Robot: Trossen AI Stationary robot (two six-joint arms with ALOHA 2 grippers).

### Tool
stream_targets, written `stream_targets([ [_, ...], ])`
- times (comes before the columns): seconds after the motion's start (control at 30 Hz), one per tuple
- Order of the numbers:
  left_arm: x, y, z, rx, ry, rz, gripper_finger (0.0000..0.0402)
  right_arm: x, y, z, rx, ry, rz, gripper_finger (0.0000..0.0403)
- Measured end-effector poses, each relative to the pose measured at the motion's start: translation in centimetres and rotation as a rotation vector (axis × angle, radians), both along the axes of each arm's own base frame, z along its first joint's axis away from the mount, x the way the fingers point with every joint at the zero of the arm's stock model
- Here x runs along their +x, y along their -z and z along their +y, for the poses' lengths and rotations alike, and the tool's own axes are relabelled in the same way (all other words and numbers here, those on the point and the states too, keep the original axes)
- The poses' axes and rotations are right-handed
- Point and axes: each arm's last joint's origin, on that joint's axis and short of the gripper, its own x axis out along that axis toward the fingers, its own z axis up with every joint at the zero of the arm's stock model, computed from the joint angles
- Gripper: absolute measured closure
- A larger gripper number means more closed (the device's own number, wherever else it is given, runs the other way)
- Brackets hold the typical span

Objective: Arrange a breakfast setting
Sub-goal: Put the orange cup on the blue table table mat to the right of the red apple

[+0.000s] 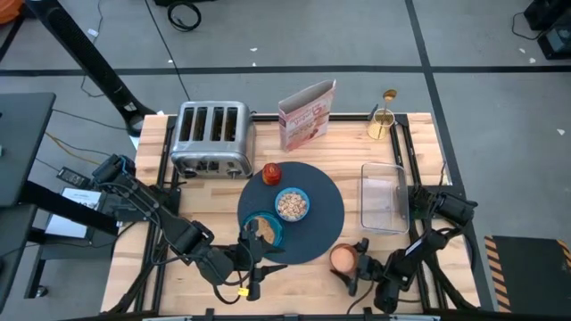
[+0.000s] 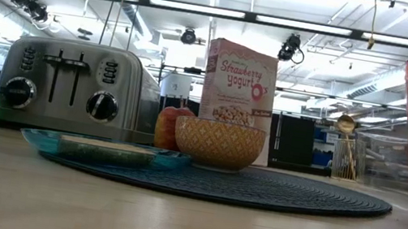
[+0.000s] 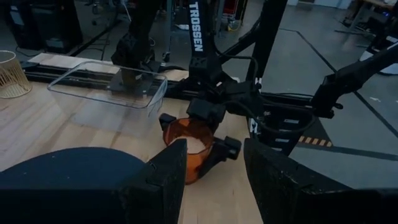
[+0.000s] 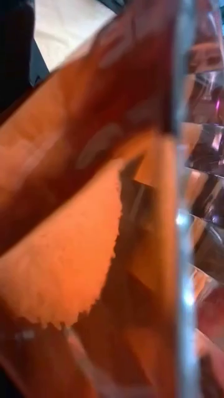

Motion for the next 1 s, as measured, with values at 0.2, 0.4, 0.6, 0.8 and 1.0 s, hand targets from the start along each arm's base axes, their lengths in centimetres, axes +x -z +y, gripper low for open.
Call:
stream_targets([
  [0.2, 0.0, 0.0, 0.0, -0.004, 0.001, 0.002, 0.0235, 0.2, 0.0, -0.1, -0.012, 0.003, 0.005, 0.0044],
  [0.4, -0.1, 0.1, 0.0, -0.017, -0.005, 0.011, 0.0235, 0.3, -1.7, 0.2, 0.002, -0.032, 0.017, 0.0044],
  [0.6, -0.1, 0.1, 0.0, -0.024, -0.006, 0.011, 0.0248, 0.6, -5.8, 0.2, 0.043, -0.058, -0.02, 0.0044],
  [0.8, -0.2, 0.4, 0.1, -0.049, -0.017, 0.04, 0.0255, 2.0, -10.9, -1.7, 0.058, -0.041, -0.06, 0.0044],
  [1.0, -0.3, 0.9, 0.2, -0.079, -0.042, 0.086, 0.0255, 4.8, -15.0, -6.1, 0.028, 0.043, -0.078, 0.0044],
])
